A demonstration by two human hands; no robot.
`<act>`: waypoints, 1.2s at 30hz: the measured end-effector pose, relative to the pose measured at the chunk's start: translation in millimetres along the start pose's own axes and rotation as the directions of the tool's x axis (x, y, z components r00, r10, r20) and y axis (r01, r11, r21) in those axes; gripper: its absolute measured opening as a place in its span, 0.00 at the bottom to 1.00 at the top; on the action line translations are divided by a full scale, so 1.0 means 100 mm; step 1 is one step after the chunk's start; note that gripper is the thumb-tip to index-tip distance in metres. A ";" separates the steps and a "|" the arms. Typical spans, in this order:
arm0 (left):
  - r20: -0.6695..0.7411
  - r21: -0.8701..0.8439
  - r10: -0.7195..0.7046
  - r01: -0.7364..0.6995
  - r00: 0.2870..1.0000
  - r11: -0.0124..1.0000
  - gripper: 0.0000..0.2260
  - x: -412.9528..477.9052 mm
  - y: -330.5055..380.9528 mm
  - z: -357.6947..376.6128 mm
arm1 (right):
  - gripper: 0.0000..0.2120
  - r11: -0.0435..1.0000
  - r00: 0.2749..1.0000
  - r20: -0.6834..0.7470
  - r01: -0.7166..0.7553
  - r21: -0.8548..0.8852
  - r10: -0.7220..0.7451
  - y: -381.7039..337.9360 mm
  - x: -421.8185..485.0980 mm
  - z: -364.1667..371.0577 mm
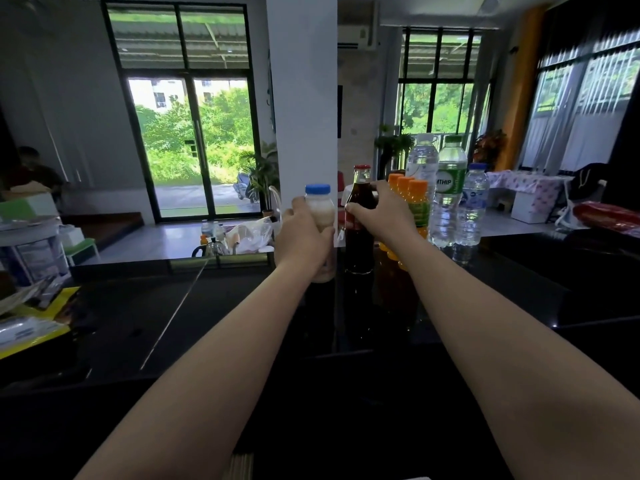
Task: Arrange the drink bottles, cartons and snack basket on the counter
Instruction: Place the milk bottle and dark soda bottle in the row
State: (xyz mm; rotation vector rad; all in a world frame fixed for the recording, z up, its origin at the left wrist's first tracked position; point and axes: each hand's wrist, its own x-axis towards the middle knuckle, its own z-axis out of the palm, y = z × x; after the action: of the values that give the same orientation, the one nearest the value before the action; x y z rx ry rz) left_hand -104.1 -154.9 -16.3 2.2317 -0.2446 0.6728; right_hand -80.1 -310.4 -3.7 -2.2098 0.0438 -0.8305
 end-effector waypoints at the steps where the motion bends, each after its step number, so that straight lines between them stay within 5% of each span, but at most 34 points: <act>1: 0.004 0.009 -0.005 0.005 1.000 1.000 0.26 0.00 0.00 0.00 | 0.27 1.000 1.000 0.015 0.008 -0.015 -0.007 -0.01 0.02 0.00; 14: 0.054 -0.019 -0.027 0.028 0.998 0.999 0.26 0.41 -0.07 0.34 | 0.27 0.994 0.998 0.055 -0.012 -0.105 0.018 0.09 0.46 0.16; 36: 0.063 -0.023 -0.015 0.017 0.998 1.000 0.25 0.68 -0.15 0.51 | 0.19 0.953 0.982 -0.186 -0.038 -0.302 -0.020 0.10 0.53 0.35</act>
State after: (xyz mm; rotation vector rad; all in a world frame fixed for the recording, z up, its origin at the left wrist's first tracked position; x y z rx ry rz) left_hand -21.3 -179.5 -18.1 2.2321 -0.2647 0.5888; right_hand -15.9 -309.3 1.0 -2.4054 0.2914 -1.0851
